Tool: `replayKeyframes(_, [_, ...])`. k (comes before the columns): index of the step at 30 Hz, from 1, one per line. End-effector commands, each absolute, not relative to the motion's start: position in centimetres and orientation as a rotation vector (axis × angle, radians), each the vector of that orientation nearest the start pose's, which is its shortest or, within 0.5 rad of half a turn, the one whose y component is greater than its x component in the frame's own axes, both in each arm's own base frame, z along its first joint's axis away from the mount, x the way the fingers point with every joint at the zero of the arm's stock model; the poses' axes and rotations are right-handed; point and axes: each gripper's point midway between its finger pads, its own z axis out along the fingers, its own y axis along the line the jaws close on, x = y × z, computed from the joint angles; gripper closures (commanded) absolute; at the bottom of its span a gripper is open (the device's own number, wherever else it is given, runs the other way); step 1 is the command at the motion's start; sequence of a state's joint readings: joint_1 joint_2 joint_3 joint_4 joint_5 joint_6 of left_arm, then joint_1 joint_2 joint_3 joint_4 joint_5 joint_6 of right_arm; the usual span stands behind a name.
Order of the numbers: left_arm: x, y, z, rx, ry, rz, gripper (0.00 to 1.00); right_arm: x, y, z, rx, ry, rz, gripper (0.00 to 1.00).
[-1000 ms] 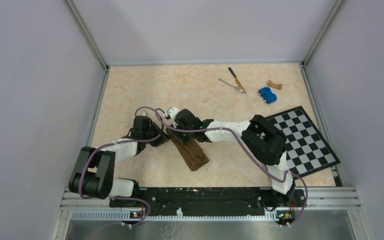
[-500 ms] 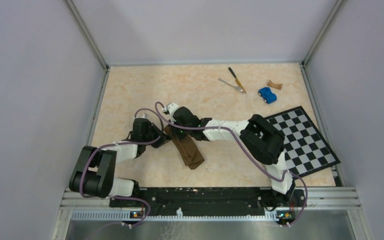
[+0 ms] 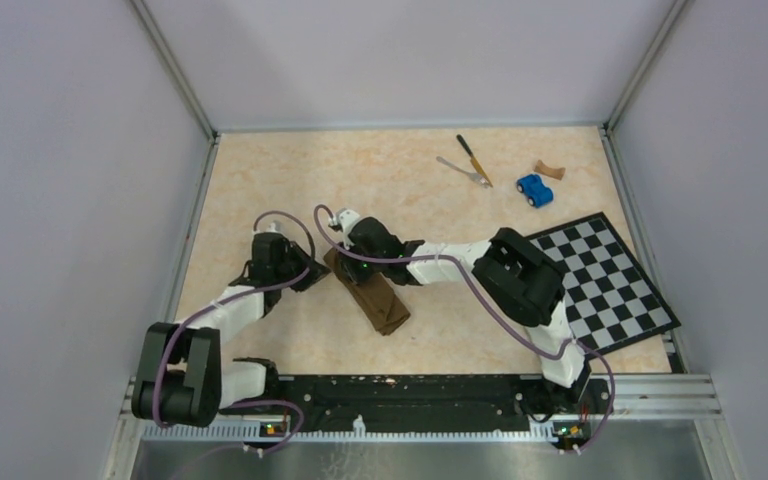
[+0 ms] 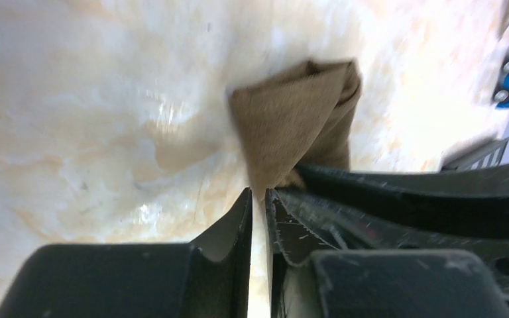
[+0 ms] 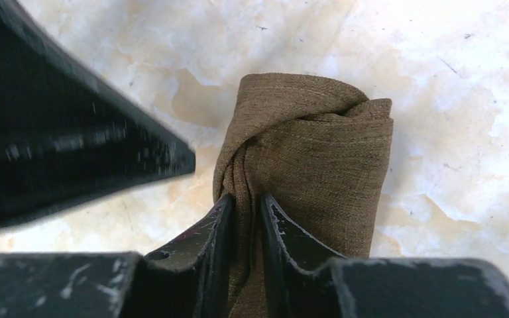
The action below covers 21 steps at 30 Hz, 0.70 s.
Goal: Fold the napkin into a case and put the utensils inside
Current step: Grasp the top corner of the smaller rectangle folded napkin from the folded napkin.
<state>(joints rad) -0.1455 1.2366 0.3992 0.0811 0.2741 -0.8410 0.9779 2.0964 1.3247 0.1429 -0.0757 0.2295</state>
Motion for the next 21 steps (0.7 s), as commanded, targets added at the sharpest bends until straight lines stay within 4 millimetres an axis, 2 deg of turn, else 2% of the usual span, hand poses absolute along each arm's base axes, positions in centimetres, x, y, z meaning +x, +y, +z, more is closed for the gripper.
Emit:
replayKeyframes(1, [31.1,-10.6,8.0,-0.626,2.219,-0.765,0.85,28.0,46.3,6.3,-0.871,2.115,0.825,0.76])
replayKeyframes(5, [33.0,-11.3,9.2,-0.574,2.208,-0.804,0.9,27.7,46.4,7.7,-0.836,2.115,0.881,0.74])
replayKeyframes(9, [34.0,-12.6,9.1,-0.528,2.215,-0.886,0.93,27.7,45.9,8.9,-0.797,2.115,0.921,0.75])
replayKeyframes(13, [33.5,-14.3,8.0,-0.497,2.234,-0.965,0.94,27.7,45.3,10.1,-0.779,2.104,0.938,0.75])
replayKeyframes(16, [32.9,-14.4,6.1,-0.52,2.272,-0.955,0.94,27.3,44.8,10.9,-0.779,2.093,0.951,0.73])
replayKeyframes(19, [32.8,-13.8,4.0,-0.537,2.31,-0.893,0.94,26.2,44.3,11.6,-0.834,2.056,0.948,0.6])
replayKeyframes(21, [32.7,-13.4,2.7,-0.55,2.34,-0.851,0.94,25.5,43.8,11.0,-0.901,2.032,0.868,0.49])
